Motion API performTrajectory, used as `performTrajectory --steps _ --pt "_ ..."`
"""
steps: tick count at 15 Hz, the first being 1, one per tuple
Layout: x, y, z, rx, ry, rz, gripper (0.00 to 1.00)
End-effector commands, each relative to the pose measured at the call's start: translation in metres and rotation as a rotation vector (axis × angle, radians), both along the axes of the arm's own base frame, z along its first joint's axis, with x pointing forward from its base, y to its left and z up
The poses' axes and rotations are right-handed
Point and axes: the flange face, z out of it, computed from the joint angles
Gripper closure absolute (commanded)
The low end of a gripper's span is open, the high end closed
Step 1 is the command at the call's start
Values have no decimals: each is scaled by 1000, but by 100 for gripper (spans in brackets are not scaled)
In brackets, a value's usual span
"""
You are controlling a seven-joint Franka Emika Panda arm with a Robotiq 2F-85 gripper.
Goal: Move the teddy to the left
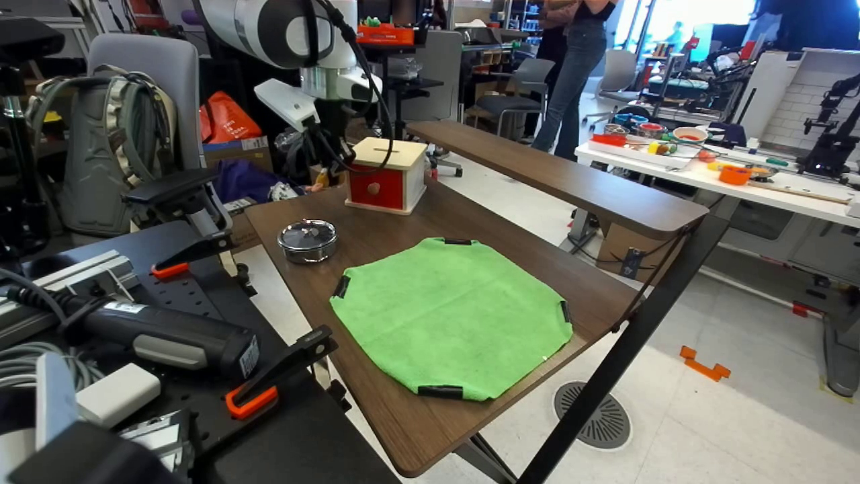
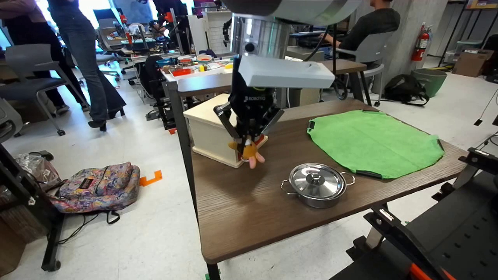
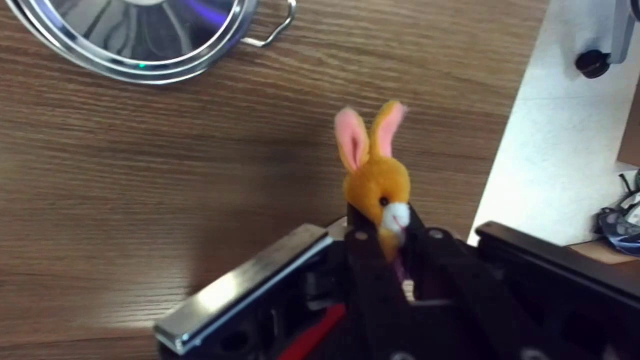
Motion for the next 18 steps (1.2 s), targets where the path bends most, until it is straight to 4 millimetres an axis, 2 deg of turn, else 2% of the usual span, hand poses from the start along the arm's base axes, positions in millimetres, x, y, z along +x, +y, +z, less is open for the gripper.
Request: performTrajectory --steps 1,5,18 --pt "-16 16 19 40 31 41 96" --pt "-28 34 12 67 66 67 96" --pt "-67 49 -46 7 180 118 96"
